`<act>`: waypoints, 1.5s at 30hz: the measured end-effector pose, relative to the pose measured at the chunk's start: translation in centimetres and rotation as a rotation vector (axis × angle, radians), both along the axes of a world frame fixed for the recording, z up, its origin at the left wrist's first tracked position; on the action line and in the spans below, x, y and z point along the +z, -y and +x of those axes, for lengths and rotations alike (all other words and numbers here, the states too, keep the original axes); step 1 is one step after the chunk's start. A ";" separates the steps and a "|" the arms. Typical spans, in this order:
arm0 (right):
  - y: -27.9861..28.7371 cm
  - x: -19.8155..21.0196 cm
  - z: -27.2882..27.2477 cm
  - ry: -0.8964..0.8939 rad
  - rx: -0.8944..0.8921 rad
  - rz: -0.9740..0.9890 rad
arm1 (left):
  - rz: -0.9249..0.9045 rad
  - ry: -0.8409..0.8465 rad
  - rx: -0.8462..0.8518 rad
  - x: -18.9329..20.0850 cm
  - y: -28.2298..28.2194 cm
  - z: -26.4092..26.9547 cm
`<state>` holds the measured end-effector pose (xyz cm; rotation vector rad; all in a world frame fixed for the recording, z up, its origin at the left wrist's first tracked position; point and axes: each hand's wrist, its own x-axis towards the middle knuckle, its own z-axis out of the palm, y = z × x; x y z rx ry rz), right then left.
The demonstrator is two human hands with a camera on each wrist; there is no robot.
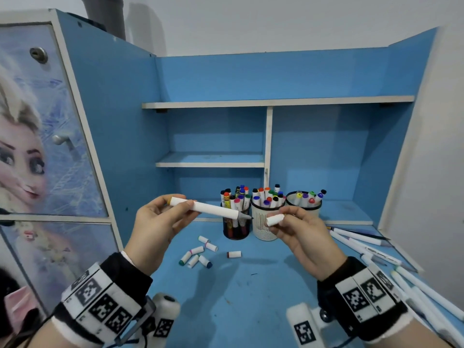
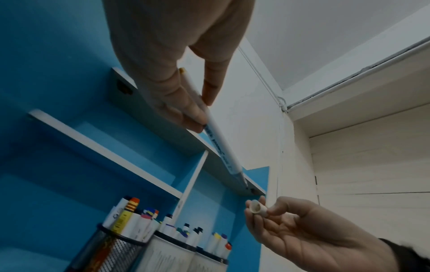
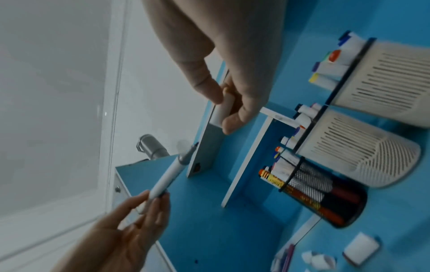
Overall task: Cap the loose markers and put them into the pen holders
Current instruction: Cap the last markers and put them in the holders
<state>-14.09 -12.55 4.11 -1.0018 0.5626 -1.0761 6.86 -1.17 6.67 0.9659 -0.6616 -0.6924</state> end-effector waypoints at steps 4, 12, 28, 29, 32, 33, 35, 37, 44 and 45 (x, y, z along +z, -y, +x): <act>-0.9 -0.4 -0.7 0.175 0.017 0.150 | 0.029 -0.043 -0.048 0.0 0.1 -1.3; -2.7 -0.5 -1.4 0.360 0.045 0.300 | 0.092 0.000 -0.104 0.3 0.4 -2.8; -3.4 -1.5 -2.3 0.161 -0.025 -0.208 | 0.336 0.330 -0.431 2.3 -0.2 -3.9; -3.4 -1.6 -2.5 0.150 -0.030 -0.240 | 0.329 0.340 -0.432 2.3 -0.2 -4.0; -3.5 -1.5 -3.0 0.098 -0.094 -0.333 | 0.303 0.332 -0.449 2.2 0.0 -4.4; -3.6 -1.3 -3.1 0.070 -0.128 -0.370 | 0.294 0.320 -0.460 2.2 0.1 -4.6; -3.7 -1.0 -3.1 0.012 -0.218 -0.454 | 0.287 0.287 -0.487 2.1 0.3 -4.9; -3.9 -0.6 -3.2 0.005 -0.280 -0.517 | 0.286 0.222 -0.526 2.0 0.6 -5.2; -4.1 -0.8 -4.0 -0.048 -0.377 -0.571 | 0.306 0.180 -0.564 1.9 1.3 -6.5; -4.0 -1.0 -4.1 -0.048 -0.377 -0.538 | 0.305 0.204 -0.555 2.1 1.5 -6.7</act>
